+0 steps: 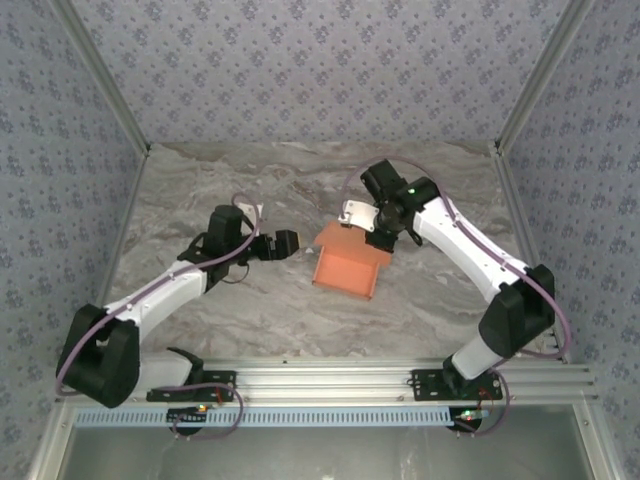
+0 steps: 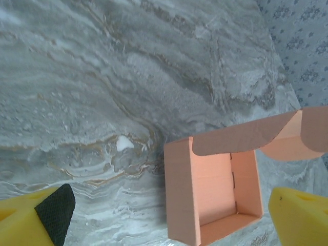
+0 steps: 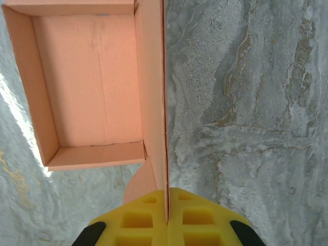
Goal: Fold the paper box
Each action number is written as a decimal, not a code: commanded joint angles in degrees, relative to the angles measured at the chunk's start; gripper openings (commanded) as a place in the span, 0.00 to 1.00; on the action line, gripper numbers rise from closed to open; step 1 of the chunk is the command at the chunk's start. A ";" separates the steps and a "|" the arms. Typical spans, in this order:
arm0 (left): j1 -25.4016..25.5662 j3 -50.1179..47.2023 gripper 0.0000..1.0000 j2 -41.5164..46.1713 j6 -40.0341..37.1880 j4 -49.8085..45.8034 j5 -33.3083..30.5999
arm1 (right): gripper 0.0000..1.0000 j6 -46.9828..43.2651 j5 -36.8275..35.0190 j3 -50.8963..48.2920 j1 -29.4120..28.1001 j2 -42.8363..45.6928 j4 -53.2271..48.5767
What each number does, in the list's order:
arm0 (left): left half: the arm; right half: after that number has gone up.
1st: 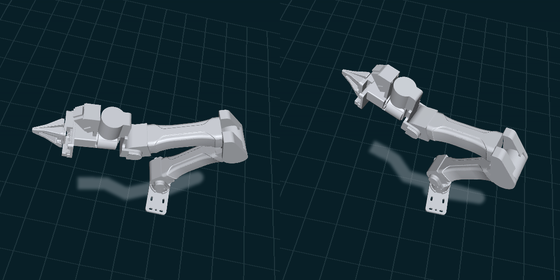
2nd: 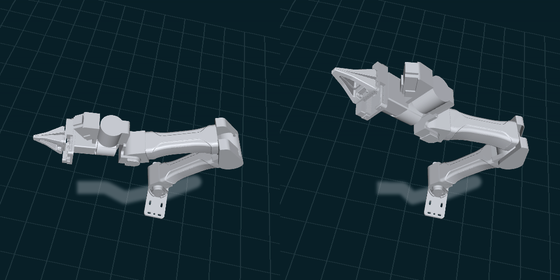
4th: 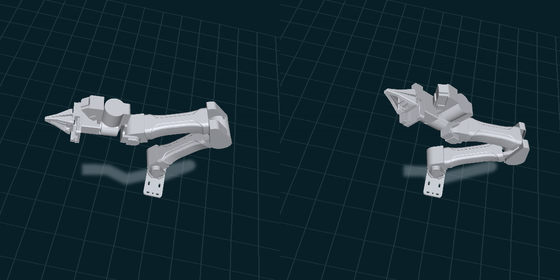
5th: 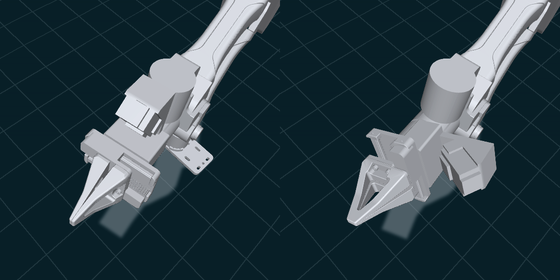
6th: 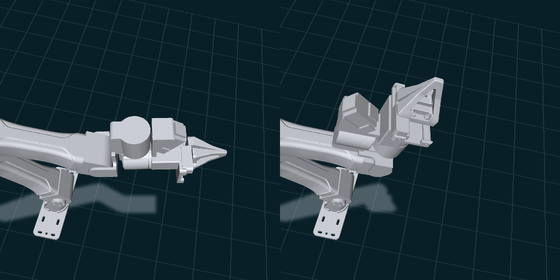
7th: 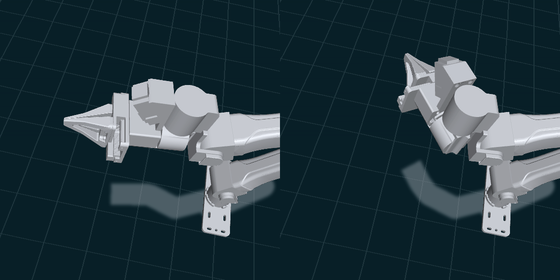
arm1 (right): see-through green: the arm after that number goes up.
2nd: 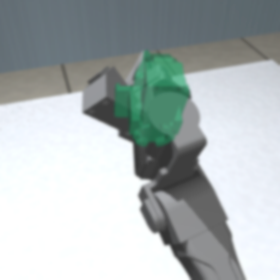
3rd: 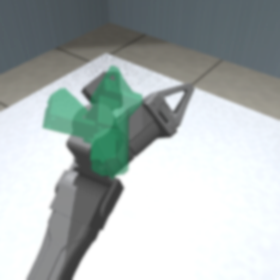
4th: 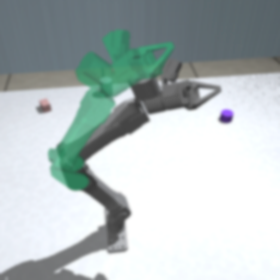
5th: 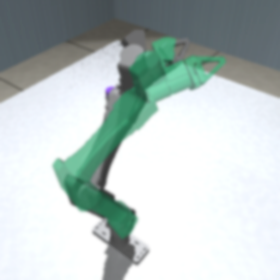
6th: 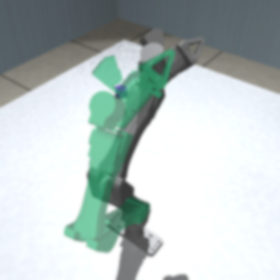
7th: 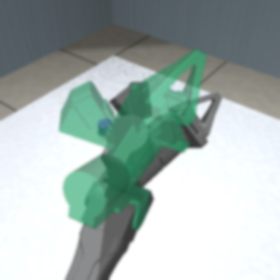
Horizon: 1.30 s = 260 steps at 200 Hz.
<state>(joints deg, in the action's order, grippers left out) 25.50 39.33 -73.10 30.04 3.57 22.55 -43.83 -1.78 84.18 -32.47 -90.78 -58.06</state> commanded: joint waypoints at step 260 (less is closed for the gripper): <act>13.41 17.61 0.69 -12.48 -27.45 -9.69 -9.70 | 0.60 59.20 22.34 -41.36 14.33 30.36 32.76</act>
<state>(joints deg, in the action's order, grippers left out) 38.41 54.46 -84.60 3.70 -5.50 15.49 18.02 23.35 42.19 -15.70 -57.74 -27.73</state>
